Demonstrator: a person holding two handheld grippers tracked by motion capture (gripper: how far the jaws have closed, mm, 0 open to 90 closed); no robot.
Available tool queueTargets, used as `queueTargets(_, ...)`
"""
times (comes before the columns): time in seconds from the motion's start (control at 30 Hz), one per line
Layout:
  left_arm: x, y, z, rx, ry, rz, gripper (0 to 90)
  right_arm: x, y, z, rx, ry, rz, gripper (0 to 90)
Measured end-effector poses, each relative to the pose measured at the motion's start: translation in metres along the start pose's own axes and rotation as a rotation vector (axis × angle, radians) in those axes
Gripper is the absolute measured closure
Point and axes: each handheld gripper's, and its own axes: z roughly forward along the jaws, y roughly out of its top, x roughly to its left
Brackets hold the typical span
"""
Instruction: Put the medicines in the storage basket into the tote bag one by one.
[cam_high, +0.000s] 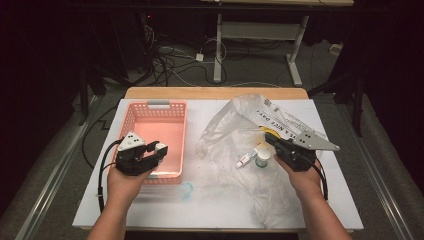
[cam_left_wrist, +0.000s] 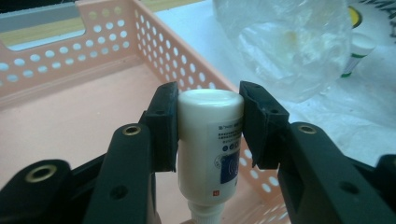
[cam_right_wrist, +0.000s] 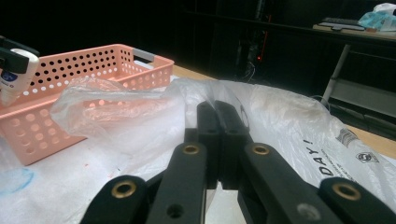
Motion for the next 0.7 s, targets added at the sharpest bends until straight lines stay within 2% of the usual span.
queueTargets(0.3,-0.017,0.016,-0.007,-0.05,-0.033,0.013,58.2,-0.001,0.001,-0.002,-0.003,-0.002,0.002,90.0)
queueTargets(0.5,-0.031,0.03,-0.009,-0.077,-0.058,0.044,58.2,-0.001,0.001,-0.002,-0.007,-0.001,0.006,90.0)
queueTargets(0.7,-0.048,0.04,-0.001,-0.086,-0.102,0.064,58.2,-0.001,0.001,-0.002,-0.01,-0.003,0.002,90.0)
